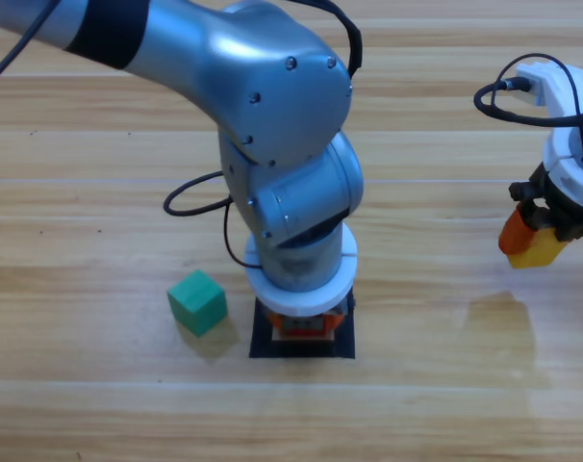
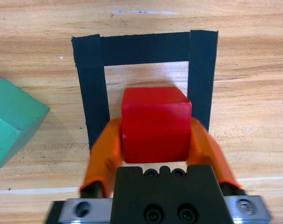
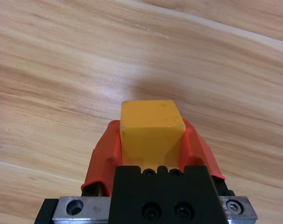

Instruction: Stack the blocks in the rectangular block: red at the bottom, yellow in the middle, green on top

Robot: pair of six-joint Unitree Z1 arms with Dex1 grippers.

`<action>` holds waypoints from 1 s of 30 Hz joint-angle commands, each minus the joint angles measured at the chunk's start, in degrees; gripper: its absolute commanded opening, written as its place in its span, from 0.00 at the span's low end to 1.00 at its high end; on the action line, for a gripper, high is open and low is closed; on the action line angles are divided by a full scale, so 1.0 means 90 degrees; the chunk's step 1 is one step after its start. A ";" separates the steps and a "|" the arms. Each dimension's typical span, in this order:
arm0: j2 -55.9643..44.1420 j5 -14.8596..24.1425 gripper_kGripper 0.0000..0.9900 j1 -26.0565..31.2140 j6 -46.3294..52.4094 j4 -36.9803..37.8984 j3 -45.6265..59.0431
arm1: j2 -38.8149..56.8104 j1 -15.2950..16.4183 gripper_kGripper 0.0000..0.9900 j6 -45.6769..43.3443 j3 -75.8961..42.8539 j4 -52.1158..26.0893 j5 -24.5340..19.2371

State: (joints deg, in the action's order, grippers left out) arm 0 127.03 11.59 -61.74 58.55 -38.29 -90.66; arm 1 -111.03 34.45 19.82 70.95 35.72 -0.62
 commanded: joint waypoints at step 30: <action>-0.3704 0.1398 1.00 -0.0317 -0.0803 -0.3099 -0.0425 | -0.0095 0.2071 0.00 0.2359 0.1863 0.2144 -0.0546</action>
State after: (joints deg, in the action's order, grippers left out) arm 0 100.66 22.90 -63.82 53.81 -69.57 -103.75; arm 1 -105.85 45.68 37.48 82.29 49.94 -4.45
